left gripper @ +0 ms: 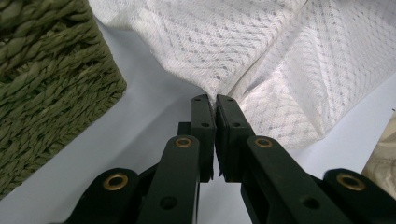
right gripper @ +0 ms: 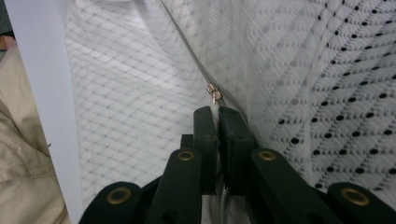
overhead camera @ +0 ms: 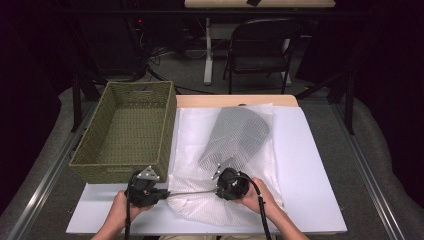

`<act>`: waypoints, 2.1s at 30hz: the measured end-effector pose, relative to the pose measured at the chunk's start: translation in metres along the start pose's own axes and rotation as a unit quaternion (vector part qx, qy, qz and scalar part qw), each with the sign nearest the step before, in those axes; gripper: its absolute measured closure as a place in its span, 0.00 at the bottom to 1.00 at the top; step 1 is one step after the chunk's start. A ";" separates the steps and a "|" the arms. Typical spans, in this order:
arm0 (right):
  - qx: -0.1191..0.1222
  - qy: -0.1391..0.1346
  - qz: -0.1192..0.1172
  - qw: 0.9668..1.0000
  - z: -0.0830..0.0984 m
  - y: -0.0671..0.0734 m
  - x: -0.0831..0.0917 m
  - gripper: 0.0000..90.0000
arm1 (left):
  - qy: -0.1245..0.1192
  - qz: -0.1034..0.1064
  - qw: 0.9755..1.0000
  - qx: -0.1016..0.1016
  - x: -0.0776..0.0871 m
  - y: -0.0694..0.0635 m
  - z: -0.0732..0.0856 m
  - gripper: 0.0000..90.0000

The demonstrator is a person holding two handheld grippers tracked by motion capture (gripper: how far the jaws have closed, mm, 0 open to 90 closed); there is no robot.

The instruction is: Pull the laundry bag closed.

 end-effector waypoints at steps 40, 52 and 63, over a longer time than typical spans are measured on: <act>-0.032 -0.010 0.029 0.999 0.035 0.005 0.032 0.96 | 0.015 -0.005 1.000 0.011 -0.005 0.005 0.002 0.97; -0.049 -0.015 0.036 0.998 0.048 0.004 0.041 0.96 | 0.017 -0.014 1.000 0.013 -0.004 0.007 0.002 0.97; -0.065 -0.019 0.038 0.997 0.060 0.005 0.045 0.96 | 0.022 -0.019 0.999 0.014 -0.001 0.010 0.006 0.97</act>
Point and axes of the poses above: each handheld gripper's, and its own axes: x roughly backward along the jaws, z roughly out of its underside, y roughly to its left, the point moved 1 cm from there along -x, roughly forward along the jaws, and after that the axes turned 15 degrees about -z, right-handed, at the moved point
